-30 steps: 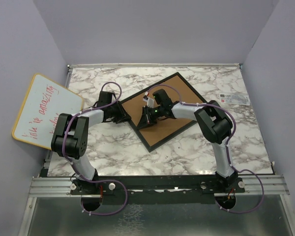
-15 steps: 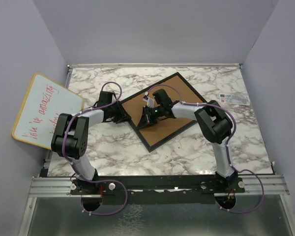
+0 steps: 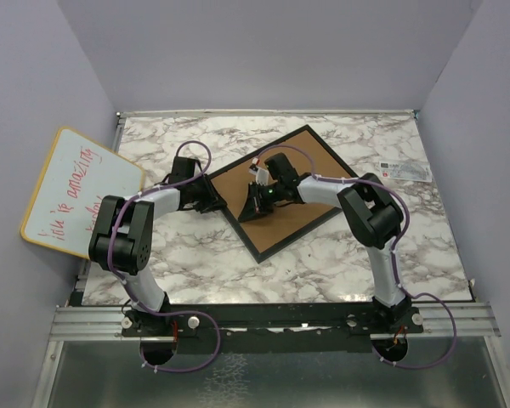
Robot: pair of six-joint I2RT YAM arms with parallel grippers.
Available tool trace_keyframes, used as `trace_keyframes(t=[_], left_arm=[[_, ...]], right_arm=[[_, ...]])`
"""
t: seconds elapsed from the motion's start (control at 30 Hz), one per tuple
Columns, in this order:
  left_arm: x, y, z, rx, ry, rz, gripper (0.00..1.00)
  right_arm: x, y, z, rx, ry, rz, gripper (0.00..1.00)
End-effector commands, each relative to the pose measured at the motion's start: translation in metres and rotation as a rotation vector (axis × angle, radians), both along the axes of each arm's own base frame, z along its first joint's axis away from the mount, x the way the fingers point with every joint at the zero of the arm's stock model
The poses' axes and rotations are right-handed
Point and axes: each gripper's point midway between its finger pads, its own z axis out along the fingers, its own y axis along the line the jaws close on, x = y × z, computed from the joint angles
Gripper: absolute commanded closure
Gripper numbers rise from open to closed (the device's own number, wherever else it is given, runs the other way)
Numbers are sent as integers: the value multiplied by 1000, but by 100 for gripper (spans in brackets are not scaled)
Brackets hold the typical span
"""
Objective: Put the photo into the frame
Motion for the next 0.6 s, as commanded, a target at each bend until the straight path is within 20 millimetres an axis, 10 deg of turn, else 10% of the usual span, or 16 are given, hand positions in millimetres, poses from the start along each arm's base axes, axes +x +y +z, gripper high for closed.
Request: trace_keyframes(t=[0.0, 0.3, 0.57], left_arm=[[-33, 36, -53, 206, 165, 20, 76], [5, 50, -40, 234, 111, 30, 76], [58, 47, -23, 180, 29, -4, 68]], right_arm=[[33, -86, -84, -464, -49, -242, 91], [77, -67, 39, -202, -228, -357, 65], [150, -191, 64, -418, -332, -667, 45]])
